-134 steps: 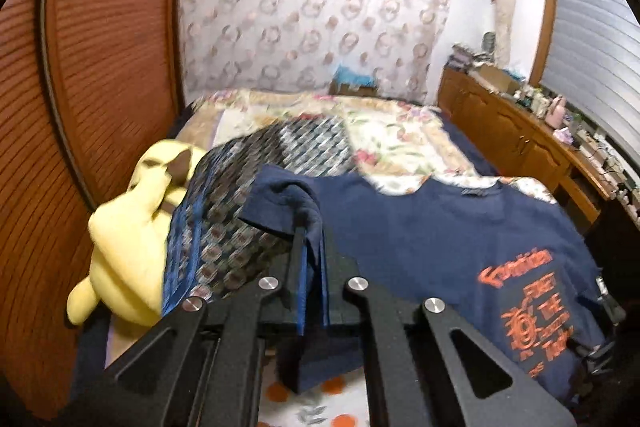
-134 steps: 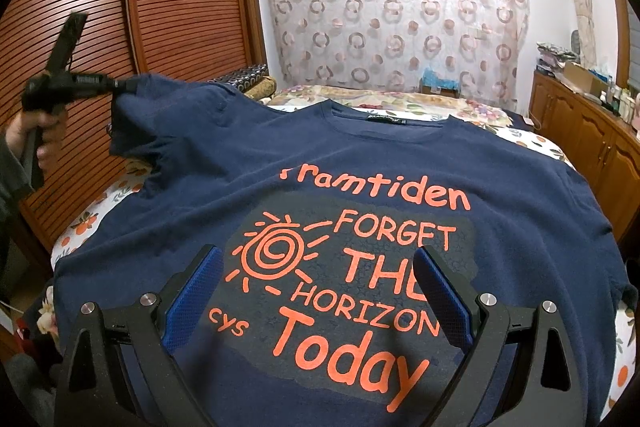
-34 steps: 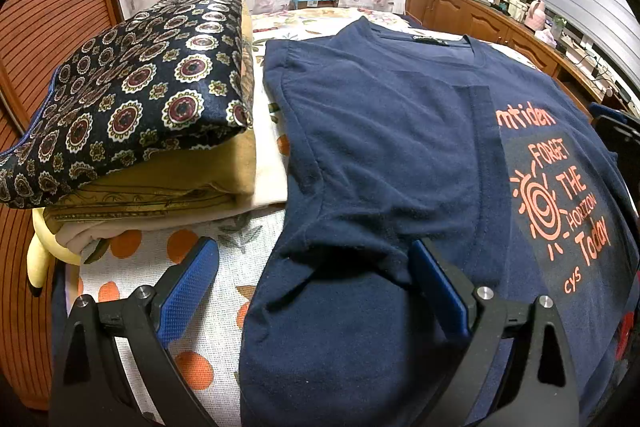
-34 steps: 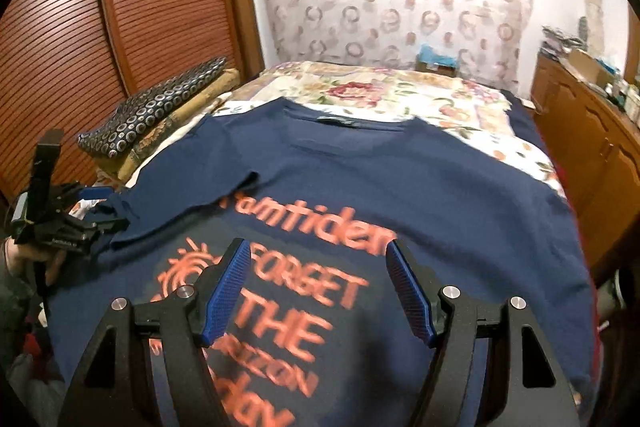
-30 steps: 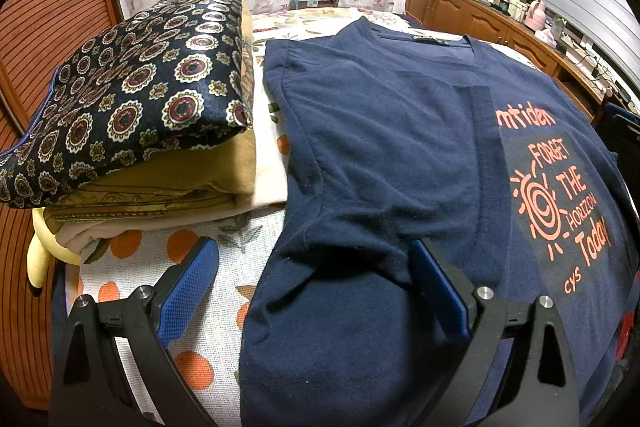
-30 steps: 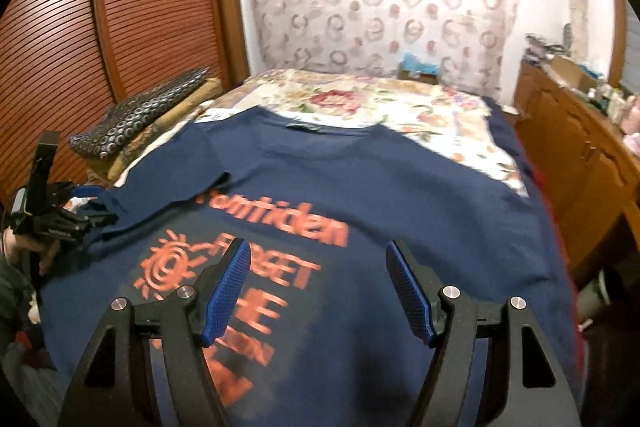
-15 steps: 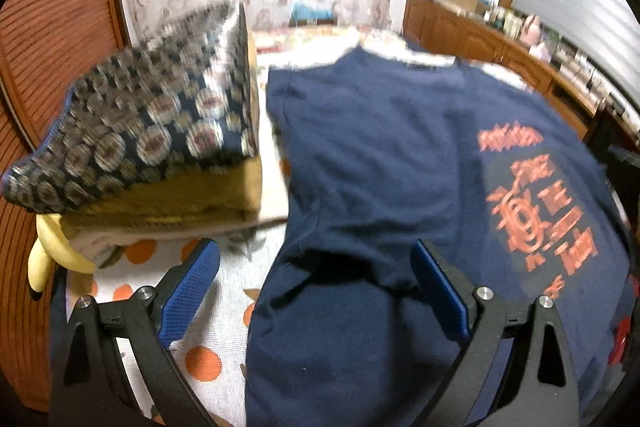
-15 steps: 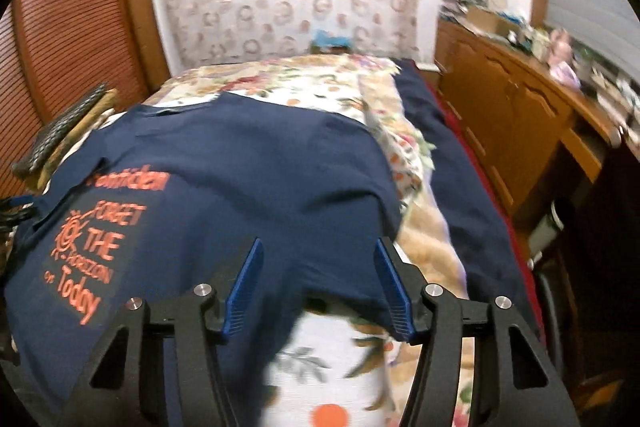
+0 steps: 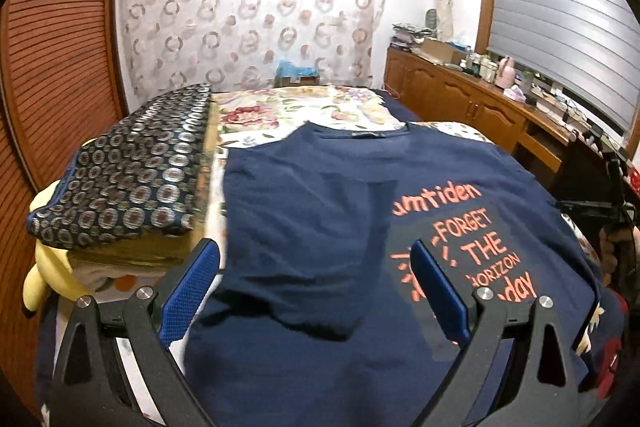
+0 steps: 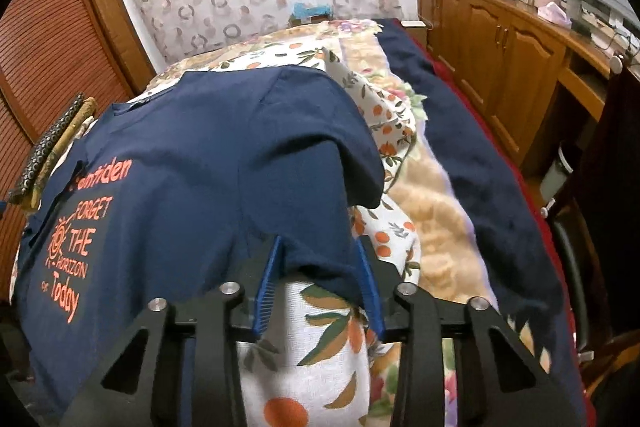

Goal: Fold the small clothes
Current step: 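Grasp the side edge with the right tool and fold it inward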

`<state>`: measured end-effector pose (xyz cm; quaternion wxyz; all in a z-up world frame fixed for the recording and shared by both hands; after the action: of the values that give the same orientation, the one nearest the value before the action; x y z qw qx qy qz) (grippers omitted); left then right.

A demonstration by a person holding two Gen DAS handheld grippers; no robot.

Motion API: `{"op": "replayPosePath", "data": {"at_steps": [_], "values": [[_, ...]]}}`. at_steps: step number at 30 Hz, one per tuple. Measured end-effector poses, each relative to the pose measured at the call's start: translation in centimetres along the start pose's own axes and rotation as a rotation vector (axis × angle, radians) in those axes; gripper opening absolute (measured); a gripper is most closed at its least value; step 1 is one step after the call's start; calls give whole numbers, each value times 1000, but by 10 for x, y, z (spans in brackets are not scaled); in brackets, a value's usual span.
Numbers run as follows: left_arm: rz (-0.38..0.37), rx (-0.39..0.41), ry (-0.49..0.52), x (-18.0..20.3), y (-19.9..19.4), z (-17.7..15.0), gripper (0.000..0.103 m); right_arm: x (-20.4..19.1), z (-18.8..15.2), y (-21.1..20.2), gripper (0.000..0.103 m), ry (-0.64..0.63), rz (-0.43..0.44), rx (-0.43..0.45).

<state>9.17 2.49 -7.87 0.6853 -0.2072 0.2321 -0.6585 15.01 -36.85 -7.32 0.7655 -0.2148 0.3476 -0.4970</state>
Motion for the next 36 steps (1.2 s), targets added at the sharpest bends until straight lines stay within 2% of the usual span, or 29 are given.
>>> {"op": "replayPosePath", "data": {"at_steps": [5,6,7,15,19,23,28,31,32,33,35,36], "values": [[-18,-4,39,19,1,-6,97,18,12,1,22,-40,-37,1],[-20,-2,41,20,1,-6,97,19,13,-2,13,-48,-47,7],[-19,-2,42,22,1,-6,97,20,14,-4,9,-54,-49,15],[-28,-5,42,28,-3,-9,97,-2,21,-5,6,-148,-84,93],[-33,-3,38,32,-2,-9,97,-34,31,-14,6,-241,-66,134],[-34,3,33,35,-4,-10,97,-75,33,-22,6,-323,3,170],[-40,14,34,39,-7,-9,97,-107,10,-13,6,-387,84,138],[-48,12,33,42,-6,-10,97,-104,-9,0,6,-378,78,87],[-49,10,34,44,-6,-10,97,-99,-10,2,6,-370,73,78],[-50,9,36,44,-6,-11,97,-95,-14,3,13,-358,80,74],[-49,10,43,47,-6,-11,97,-88,-14,0,30,-333,84,69],[-49,11,47,49,-6,-12,97,-83,-15,-3,45,-321,79,72]]}}
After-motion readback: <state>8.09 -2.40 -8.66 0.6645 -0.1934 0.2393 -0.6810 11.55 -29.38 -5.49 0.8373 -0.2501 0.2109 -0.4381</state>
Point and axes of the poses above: each gripper's, at about its wrist camera, not at the fingertips, and y roughly the way its jaws point, x to its right, z to its top, the point moved 4 cm from there along y, roughly the way its jaws point, and after that the axes turned 11 degrees about z, right-handed, at the moved point
